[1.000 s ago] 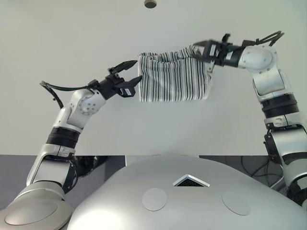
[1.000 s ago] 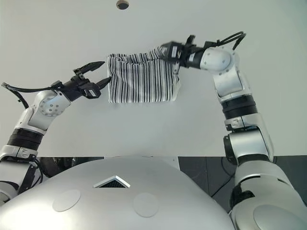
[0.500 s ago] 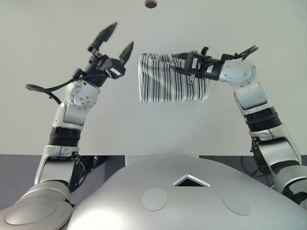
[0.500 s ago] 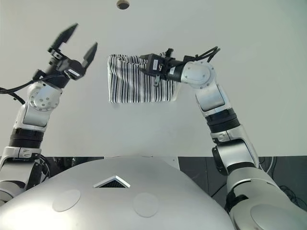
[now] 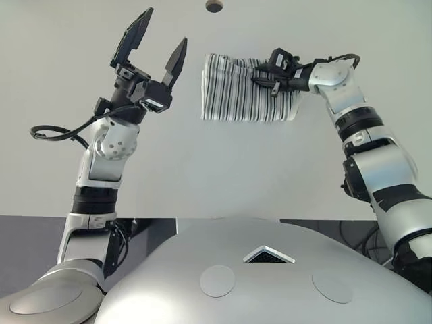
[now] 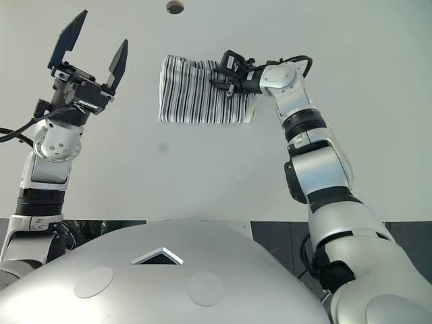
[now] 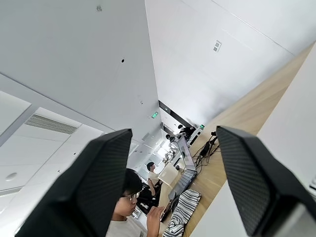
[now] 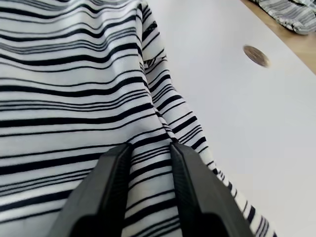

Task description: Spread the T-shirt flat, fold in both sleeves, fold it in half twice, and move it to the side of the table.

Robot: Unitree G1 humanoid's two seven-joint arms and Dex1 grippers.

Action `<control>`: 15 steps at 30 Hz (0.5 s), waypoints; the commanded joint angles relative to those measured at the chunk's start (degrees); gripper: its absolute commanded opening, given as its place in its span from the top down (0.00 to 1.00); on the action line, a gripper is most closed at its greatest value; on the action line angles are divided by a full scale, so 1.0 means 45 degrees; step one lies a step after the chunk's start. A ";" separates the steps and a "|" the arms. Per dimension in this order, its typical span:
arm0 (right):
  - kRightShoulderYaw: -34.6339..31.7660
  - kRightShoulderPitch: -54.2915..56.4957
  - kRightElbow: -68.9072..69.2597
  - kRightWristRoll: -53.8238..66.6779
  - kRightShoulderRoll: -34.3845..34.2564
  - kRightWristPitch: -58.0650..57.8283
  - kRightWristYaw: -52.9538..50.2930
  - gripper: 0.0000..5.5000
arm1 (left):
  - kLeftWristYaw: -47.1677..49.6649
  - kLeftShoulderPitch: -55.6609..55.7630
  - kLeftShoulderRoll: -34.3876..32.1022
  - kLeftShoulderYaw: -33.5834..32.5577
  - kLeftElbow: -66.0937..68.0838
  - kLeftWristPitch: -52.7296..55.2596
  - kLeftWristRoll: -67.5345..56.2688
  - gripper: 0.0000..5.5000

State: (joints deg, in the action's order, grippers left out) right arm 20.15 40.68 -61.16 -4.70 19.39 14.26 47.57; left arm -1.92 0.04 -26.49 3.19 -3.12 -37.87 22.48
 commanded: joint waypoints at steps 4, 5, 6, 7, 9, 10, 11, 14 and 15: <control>-0.2125 -0.1837 -0.3397 0.0141 0.3569 -0.1094 -0.2738 0.73 | 0.0333 -0.0476 0.0285 -0.0917 -0.0775 0.0509 -0.0148 0.43; -0.2627 -0.2162 -0.3564 0.0365 0.4029 -0.1226 -0.3453 0.73 | 0.0395 -0.0578 0.0343 -0.1001 -0.0819 0.0533 -0.0097 0.43; -0.2958 -0.2408 -0.3677 0.0429 0.4373 -0.1352 -0.4127 0.73 | 0.0434 -0.0705 0.0394 -0.1093 -0.0892 0.0554 -0.0046 0.43; -0.3241 -0.2731 -0.3790 0.0394 0.4782 -0.1557 -0.5010 0.73 | 0.0461 -0.0794 0.0435 -0.1159 -0.0946 0.0578 0.0003 0.43; -0.3546 -0.3132 -0.3891 0.0159 0.5316 -0.1922 -0.6384 0.73 | 0.0517 -0.0975 0.0472 -0.1315 -0.1073 0.0634 0.0070 0.43; -0.3806 -0.3229 -0.3922 0.0201 0.5505 -0.2151 -0.6955 0.73 | 0.0548 -0.1029 0.0485 -0.1386 -0.1119 0.0673 0.0089 0.43; -0.4013 -0.3251 -0.3932 0.0223 0.5617 -0.2338 -0.7417 0.73 | 0.0577 -0.1053 0.0513 -0.1437 -0.1142 0.0705 0.0110 0.43; -0.4258 -0.2953 -0.3894 -0.0040 0.5557 -0.2790 -0.8528 0.73 | 0.0714 -0.1288 0.0663 -0.1572 -0.1340 0.0794 0.0210 0.43; -0.4369 -0.2848 -0.3860 -0.0016 0.5408 -0.2890 -0.8654 0.73 | 0.0748 -0.1336 0.0731 -0.1565 -0.1400 0.0828 0.0276 0.43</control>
State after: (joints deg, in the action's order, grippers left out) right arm 0.82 29.04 -76.56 -3.27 46.11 4.88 9.28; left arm 0.78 -5.14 -23.66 -3.39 -8.48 -35.07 22.99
